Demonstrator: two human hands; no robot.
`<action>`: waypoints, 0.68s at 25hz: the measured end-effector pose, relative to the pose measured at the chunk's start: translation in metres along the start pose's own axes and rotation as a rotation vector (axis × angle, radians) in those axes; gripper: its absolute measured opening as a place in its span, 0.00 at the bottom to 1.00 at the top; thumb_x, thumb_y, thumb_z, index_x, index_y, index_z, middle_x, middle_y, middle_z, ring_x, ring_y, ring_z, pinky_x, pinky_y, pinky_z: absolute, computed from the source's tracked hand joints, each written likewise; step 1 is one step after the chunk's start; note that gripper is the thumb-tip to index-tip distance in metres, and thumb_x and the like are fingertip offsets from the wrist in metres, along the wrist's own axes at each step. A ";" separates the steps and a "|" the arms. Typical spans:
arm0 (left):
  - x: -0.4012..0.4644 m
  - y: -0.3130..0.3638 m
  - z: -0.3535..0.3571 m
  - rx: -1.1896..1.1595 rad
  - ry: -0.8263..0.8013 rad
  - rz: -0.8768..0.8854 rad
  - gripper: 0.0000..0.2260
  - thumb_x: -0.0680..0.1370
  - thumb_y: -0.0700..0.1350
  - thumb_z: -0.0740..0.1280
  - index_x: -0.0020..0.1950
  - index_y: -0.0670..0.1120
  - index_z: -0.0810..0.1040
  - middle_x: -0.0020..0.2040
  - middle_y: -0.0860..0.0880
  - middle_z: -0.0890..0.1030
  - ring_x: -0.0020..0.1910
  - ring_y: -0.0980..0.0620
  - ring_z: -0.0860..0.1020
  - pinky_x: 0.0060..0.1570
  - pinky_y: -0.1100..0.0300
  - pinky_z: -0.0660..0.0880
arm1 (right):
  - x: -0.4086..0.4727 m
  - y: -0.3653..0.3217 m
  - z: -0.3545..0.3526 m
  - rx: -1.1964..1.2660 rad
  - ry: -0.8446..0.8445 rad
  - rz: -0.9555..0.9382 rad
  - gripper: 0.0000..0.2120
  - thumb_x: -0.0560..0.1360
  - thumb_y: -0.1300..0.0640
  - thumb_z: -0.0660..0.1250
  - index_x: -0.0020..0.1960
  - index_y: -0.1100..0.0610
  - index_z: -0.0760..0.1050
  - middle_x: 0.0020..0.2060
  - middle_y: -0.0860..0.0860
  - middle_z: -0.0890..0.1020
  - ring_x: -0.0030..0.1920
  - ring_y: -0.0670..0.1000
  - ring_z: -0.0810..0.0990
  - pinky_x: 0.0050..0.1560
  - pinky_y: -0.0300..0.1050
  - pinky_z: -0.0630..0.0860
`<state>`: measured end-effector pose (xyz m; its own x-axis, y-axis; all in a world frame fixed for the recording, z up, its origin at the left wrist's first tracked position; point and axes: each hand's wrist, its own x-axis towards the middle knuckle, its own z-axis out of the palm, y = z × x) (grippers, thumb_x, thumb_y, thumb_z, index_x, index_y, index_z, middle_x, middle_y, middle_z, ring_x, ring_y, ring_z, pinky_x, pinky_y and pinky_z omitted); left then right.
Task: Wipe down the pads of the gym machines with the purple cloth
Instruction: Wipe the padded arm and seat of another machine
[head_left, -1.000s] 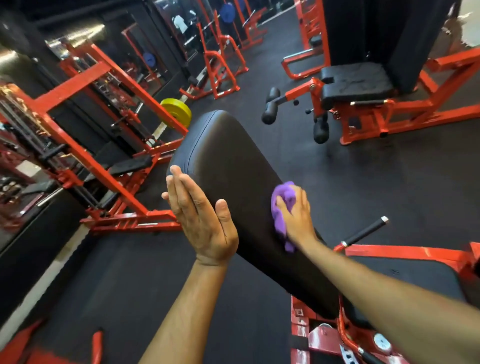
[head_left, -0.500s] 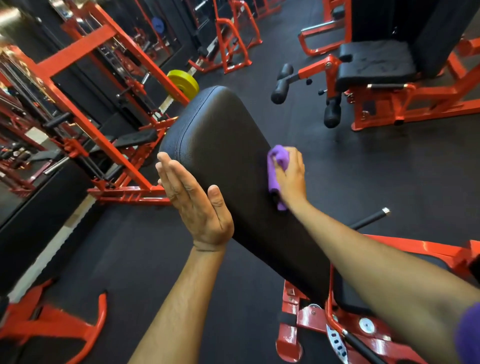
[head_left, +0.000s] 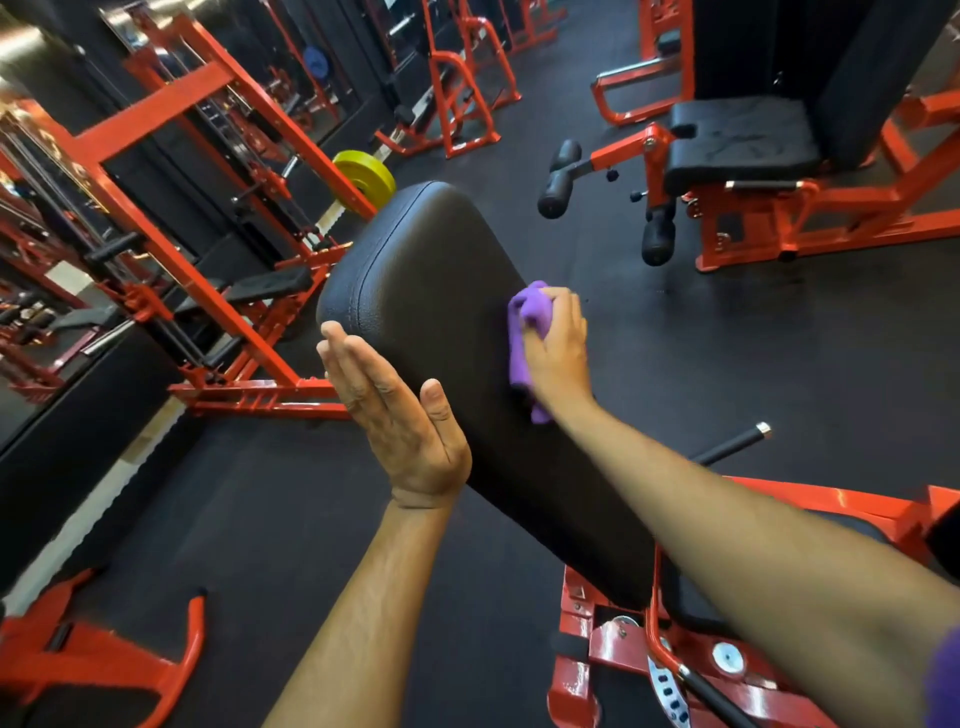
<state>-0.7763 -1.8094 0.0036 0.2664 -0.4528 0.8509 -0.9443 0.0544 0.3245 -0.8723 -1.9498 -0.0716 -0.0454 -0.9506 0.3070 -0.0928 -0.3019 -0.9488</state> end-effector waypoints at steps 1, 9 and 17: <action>-0.003 0.000 -0.002 0.004 0.010 0.079 0.29 0.85 0.46 0.52 0.78 0.26 0.51 0.79 0.27 0.52 0.83 0.39 0.45 0.81 0.46 0.44 | 0.012 0.024 -0.004 -0.021 -0.020 0.130 0.13 0.80 0.49 0.60 0.61 0.55 0.70 0.61 0.53 0.73 0.61 0.59 0.73 0.58 0.55 0.72; -0.002 -0.008 -0.029 -0.050 -0.171 0.204 0.29 0.87 0.48 0.55 0.81 0.34 0.48 0.83 0.37 0.49 0.84 0.46 0.42 0.82 0.45 0.46 | -0.156 0.094 -0.073 -0.136 -0.420 0.301 0.03 0.82 0.57 0.64 0.53 0.56 0.72 0.50 0.53 0.78 0.52 0.52 0.78 0.51 0.43 0.69; -0.143 -0.114 -0.155 -0.260 -0.468 -0.247 0.27 0.85 0.52 0.57 0.84 0.49 0.56 0.84 0.55 0.59 0.83 0.55 0.56 0.81 0.56 0.51 | -0.267 0.005 -0.048 -0.079 -0.466 0.263 0.05 0.83 0.51 0.64 0.57 0.49 0.76 0.48 0.37 0.82 0.49 0.39 0.80 0.53 0.33 0.74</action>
<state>-0.6764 -1.6127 -0.0907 0.3031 -0.8209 0.4840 -0.7710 0.0873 0.6309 -0.9089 -1.6937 -0.1550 0.3674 -0.9298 -0.0226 -0.2131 -0.0605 -0.9751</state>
